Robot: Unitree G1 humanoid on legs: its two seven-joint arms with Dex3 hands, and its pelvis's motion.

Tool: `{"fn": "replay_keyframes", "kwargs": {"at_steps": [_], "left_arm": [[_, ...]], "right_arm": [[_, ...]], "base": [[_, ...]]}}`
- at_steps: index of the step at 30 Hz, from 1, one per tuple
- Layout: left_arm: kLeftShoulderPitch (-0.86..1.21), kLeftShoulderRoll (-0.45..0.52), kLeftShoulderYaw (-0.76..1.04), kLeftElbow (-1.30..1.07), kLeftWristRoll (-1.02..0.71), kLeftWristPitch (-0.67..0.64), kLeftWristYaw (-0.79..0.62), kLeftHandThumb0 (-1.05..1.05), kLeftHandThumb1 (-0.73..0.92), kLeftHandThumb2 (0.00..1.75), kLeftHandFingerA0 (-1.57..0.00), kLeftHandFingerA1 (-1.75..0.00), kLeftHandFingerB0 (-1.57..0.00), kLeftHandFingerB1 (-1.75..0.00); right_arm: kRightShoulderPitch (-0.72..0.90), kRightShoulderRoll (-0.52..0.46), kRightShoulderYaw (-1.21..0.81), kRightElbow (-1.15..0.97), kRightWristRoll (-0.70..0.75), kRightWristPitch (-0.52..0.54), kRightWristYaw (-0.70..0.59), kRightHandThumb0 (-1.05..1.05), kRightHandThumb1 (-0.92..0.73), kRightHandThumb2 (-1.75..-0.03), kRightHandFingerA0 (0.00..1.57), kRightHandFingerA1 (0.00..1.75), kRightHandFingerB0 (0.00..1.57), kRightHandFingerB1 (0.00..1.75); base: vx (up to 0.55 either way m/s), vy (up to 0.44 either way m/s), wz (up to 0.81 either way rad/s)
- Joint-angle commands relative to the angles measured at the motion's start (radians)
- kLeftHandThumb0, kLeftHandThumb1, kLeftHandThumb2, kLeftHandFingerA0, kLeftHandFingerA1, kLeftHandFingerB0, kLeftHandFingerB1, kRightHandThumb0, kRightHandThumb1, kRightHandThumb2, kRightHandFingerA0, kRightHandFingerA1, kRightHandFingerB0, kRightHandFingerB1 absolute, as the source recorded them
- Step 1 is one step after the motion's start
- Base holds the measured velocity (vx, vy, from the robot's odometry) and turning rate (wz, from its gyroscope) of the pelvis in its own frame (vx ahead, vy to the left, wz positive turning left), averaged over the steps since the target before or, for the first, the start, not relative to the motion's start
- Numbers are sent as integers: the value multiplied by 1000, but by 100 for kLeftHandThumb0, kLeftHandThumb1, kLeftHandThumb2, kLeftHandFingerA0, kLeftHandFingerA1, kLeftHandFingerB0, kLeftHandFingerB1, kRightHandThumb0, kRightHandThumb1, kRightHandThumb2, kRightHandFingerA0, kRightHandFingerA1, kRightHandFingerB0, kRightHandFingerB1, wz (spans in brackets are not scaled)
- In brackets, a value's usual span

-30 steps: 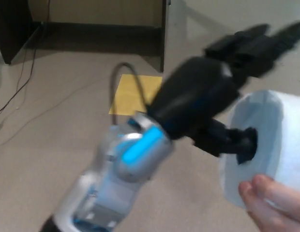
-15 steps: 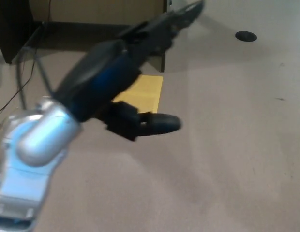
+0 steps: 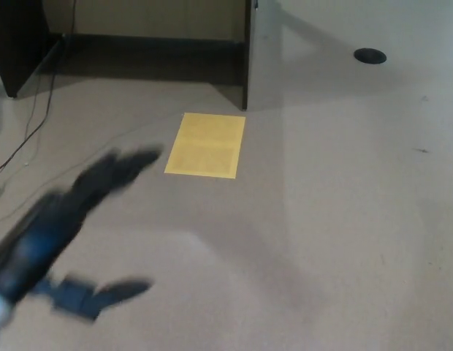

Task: A person is holding a toilet paper roll and the robot extends its left hand to grab the roll by inserting its thumb into the gap in the middle and brings its hand down by its side. Then it extends its arm again to hand the toilet paper roll back to the person.

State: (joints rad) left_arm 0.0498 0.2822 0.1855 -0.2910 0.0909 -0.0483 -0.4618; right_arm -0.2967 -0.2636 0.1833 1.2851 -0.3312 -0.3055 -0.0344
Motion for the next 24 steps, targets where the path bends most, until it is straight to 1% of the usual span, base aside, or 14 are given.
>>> {"fn": "replay_keyframes", "kwargs": {"at_steps": [1,4,8,11,12,13,15,17,19,20,21,22,23,24], "left_arm": [[261,-42,163,422,-74,-313,113,-29,49,59,-27,-38,-25,-32],[256,-2,188,674,-27,-393,187,-30,51,60,-27,-40,-27,-33],[247,51,174,820,48,-440,280,-24,53,56,-31,-38,-32,-32],[258,65,162,902,65,-490,306,-22,52,55,-34,-38,-33,-32],[278,75,138,917,106,-459,343,-36,48,63,-33,-41,-32,-37],[271,81,121,958,129,-453,376,-35,47,63,-34,-41,-33,-37],[244,79,117,1005,104,-460,357,-22,50,55,-35,-38,-33,-32],[225,85,100,1037,117,-477,376,-24,49,55,-38,-39,-34,-32],[199,102,72,1069,140,-463,392,-36,46,62,-34,-41,-32,-37],[194,112,61,1084,148,-467,401,-36,46,62,-34,-41,-32,-37],[184,112,63,1108,123,-466,376,-26,50,56,-36,-37,-32,-32],[181,113,58,1120,120,-467,378,-24,49,55,-38,-37,-34,-32],[175,120,45,1134,131,-469,387,-33,46,62,-35,-40,-33,-37],[170,127,33,1152,134,-480,396,-33,46,62,-36,-41,-33,-37]], "right_arm": [[64,-24,-23,8,22,8,3,-37,-64,-60,76,54,63,43],[56,-23,-32,12,31,16,16,-37,-64,-60,75,52,62,43],[42,-19,-22,10,19,24,3,-38,-64,-60,77,52,62,42],[61,-19,-16,5,13,4,-11,-36,-63,-59,79,55,65,43],[76,-19,-16,4,14,-1,-10,-36,-64,-60,78,56,65,43],[78,-19,-19,4,18,3,-4,-36,-64,-60,78,55,63,42],[72,-21,-25,2,23,8,-3,-37,-64,-60,78,56,63,42],[66,-26,-25,-2,22,13,-2,-38,-64,-60,77,53,62,42],[46,-28,-25,-1,20,15,3,-37,-64,-60,77,53,62,43],[45,-27,-24,-1,18,13,0,-37,-64,-60,77,53,62,43],[44,-26,-25,-1,18,11,0,-36,-64,-60,78,55,64,43],[46,-28,-26,-2,18,9,1,-37,-64,-60,78,56,64,43],[45,-28,-27,-3,19,9,2,-37,-64,-60,76,54,64,43],[46,-28,-28,-2,19,11,2,-37,-64,-60,76,53,64,43]], "base": [[0,0,0],[0,0,0],[0,0,0],[0,0,0],[0,0,0],[0,0,0],[0,0,0],[0,0,0],[0,0,0],[0,0,0],[0,0,0],[0,0,0],[0,0,0],[0,0,0]]}}
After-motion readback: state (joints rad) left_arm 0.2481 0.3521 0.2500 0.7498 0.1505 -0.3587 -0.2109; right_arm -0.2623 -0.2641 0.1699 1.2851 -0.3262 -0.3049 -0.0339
